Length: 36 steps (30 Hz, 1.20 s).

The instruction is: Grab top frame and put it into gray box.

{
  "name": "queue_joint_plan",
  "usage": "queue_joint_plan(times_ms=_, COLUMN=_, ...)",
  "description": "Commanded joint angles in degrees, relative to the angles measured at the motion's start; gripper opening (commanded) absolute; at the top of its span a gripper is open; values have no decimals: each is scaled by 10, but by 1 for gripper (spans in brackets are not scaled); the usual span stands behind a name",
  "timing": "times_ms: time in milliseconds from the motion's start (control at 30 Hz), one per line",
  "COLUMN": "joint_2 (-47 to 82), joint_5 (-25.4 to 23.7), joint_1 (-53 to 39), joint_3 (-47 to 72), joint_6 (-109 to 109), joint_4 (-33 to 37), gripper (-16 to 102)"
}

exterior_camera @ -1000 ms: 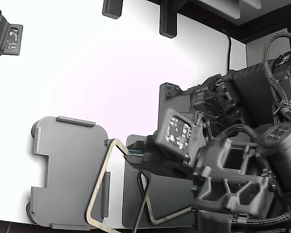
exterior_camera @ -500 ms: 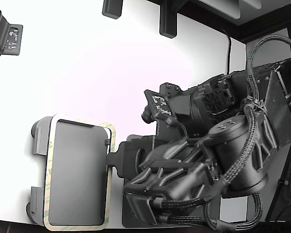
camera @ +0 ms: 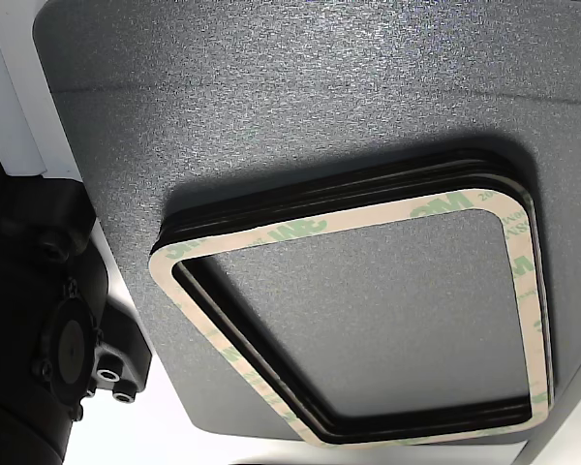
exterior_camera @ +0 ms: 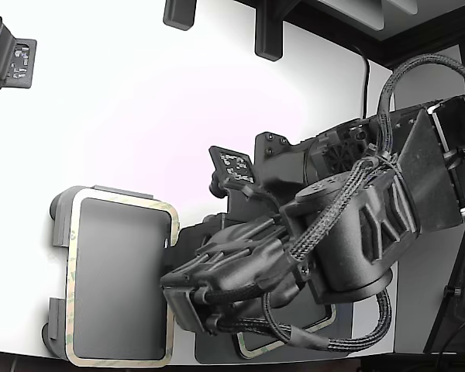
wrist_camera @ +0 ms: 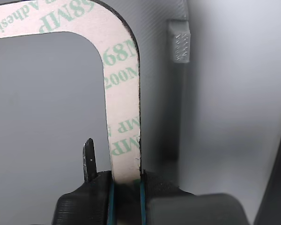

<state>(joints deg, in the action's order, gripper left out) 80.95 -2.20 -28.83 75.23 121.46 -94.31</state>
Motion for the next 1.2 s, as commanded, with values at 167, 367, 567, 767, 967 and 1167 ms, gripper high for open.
queue_joint_plan(times_ms=167, joint_2=-8, joint_5=1, joint_1=12, joint_3=-31, joint_6=7, joint_4=-5, gripper=-11)
queue_joint_plan(times_ms=367, joint_2=-1, joint_5=10, joint_1=14, joint_3=-18, joint_6=9, joint_4=-5, gripper=-11)
queue_joint_plan(times_ms=567, joint_2=4, joint_5=15, joint_1=19, joint_3=-4, joint_6=3, joint_4=-5, gripper=-11)
queue_joint_plan(times_ms=767, joint_2=2, joint_5=15, joint_1=23, joint_3=-4, joint_6=0, joint_4=-5, gripper=-11)
queue_joint_plan(times_ms=967, joint_2=-7, joint_5=14, joint_1=23, joint_3=-7, joint_6=0, joint_4=-5, gripper=-11)
queue_joint_plan(times_ms=1167, joint_2=-10, joint_5=16, joint_1=23, joint_3=-6, joint_6=-1, joint_4=-5, gripper=-11)
